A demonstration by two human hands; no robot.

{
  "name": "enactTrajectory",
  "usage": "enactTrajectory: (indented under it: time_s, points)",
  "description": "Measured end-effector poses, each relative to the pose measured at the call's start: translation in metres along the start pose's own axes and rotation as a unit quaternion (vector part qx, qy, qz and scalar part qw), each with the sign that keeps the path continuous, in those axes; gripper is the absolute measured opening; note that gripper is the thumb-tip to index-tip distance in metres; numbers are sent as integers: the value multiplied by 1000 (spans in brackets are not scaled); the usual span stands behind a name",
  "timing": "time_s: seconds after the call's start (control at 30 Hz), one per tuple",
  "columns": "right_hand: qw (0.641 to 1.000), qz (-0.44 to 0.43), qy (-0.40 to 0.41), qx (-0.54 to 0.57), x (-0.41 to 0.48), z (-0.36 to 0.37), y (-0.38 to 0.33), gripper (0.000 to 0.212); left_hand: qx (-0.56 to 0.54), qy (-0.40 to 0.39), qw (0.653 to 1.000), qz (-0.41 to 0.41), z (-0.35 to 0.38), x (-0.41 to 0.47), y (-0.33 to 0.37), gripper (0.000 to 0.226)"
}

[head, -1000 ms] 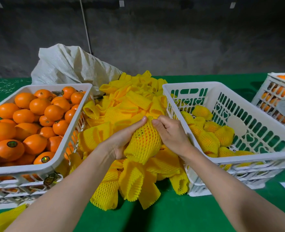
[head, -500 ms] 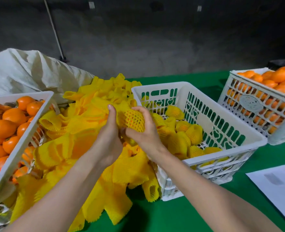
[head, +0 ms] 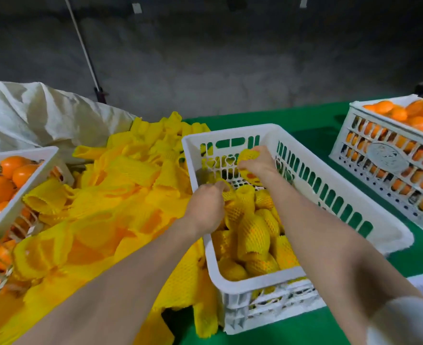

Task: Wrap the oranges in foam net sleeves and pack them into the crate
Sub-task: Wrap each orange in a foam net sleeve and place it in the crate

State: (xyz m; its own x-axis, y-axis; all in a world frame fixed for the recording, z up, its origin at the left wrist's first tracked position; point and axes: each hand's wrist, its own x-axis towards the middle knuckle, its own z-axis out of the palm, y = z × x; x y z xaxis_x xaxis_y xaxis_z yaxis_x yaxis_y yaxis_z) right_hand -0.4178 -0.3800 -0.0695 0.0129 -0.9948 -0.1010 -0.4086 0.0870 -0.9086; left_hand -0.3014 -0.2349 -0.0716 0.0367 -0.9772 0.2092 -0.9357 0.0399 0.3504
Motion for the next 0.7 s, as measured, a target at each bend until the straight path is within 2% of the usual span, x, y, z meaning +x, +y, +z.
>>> enactTrajectory:
  time_s: [0.2, 0.33, 0.43, 0.5, 0.57, 0.7]
  points:
    - [988, -26, -44, -147, 29, 57, 29, 62, 15, 2, 1000, 4, 5, 3, -4, 53]
    - [978, 36, -108, -173, 29, 68, 49, 77, 4, -5, 1000, -8, 4, 1, -3, 53]
    - [951, 36, -100, -292, 29, 63, 46, 74, -6, -7, 1000, -11, 3, 1, -2, 50]
    - [931, 9, -86, -354, 22, 63, 37, 67, -7, -1, 1000, -11, 3, 1, -1, 46]
    - [929, -57, -60, -361, 12, 67, 19, 56, -36, 28, 999, -12, -1, -3, -2, 40]
    - [945, -240, 10, -224, -17, 76, -29, 32, -162, 101, 981, -40, -8, -18, -1, 31]
